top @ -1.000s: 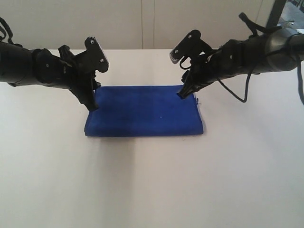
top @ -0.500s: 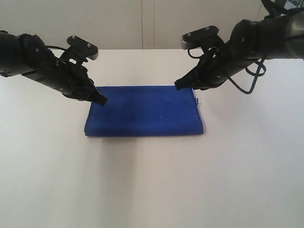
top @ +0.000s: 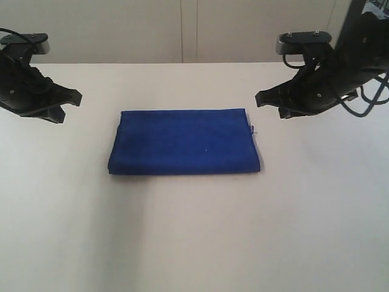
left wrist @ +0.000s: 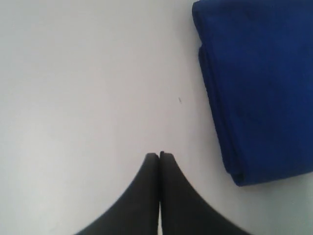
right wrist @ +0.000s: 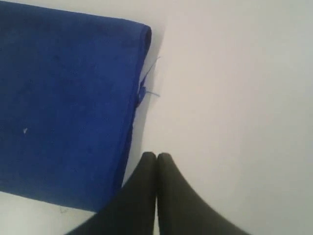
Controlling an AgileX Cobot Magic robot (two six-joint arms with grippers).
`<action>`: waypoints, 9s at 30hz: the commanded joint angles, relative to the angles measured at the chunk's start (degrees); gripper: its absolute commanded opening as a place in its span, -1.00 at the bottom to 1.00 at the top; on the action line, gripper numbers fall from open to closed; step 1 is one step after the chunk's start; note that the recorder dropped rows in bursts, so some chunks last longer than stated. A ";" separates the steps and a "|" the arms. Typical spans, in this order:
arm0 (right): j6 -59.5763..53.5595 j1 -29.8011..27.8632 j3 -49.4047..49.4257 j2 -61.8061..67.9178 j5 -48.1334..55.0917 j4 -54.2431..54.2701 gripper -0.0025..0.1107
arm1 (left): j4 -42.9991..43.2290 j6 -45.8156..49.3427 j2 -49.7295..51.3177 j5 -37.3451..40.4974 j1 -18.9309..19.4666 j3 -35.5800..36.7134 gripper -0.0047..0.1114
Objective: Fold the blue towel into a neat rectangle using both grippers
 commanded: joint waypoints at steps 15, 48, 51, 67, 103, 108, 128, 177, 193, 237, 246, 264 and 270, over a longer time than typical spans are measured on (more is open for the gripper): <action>0.67 -0.66 16.94 -32.47 -1.39 -0.13 -0.96 | 2.30 -5.69 -28.43 4.74 0.17 11.79 -0.92; 0.24 -0.66 36.42 -82.72 1.55 -0.02 -0.96 | 3.18 -5.31 -67.66 8.00 0.17 28.18 -0.92; 0.24 -0.66 36.42 -82.86 1.55 -0.02 -0.96 | 3.18 -5.31 -67.66 8.00 0.17 28.18 -0.92; 0.24 -0.66 36.42 -82.84 1.43 -0.02 -0.96 | 3.18 -5.31 -67.66 8.00 0.17 28.18 -0.92; -1.65 -13.16 56.82 -98.82 -2.87 -2.65 -0.96 | 3.18 -5.31 -67.66 8.00 0.17 28.18 -0.92; -0.99 -13.16 57.23 -98.82 -3.25 -2.65 -0.96 | 3.18 -5.31 -67.66 8.00 0.17 28.18 -0.92; 3.55 -13.16 62.33 -98.82 -6.01 -7.69 -0.96 | 3.18 -5.31 -67.66 8.00 0.17 28.18 -0.92; 3.65 -13.16 66.22 -98.82 -9.27 -7.58 -0.96 | 6.61 -5.04 -92.94 -7.31 10.34 56.71 -0.92; 3.65 -13.16 66.22 -98.82 -9.27 -7.58 -0.96 | 8.19 -5.16 -95.05 -7.26 10.34 66.54 -0.92; 3.65 -13.16 66.22 -98.82 -9.27 -7.58 -0.96 | 8.19 -5.28 -95.05 -5.73 10.34 66.68 -0.92; 3.65 -13.16 66.22 -98.82 -9.27 -7.58 -0.96 | 8.19 -5.28 -95.05 -5.73 10.34 66.68 -0.92; 3.65 -13.16 66.22 -98.82 -9.27 -7.58 -0.96 | 8.19 -5.28 -95.05 -5.73 10.34 66.68 -0.92; 3.65 -13.16 66.22 -98.82 -9.27 -7.58 -0.96 | 8.19 -5.28 -95.05 -5.73 10.34 66.68 -0.92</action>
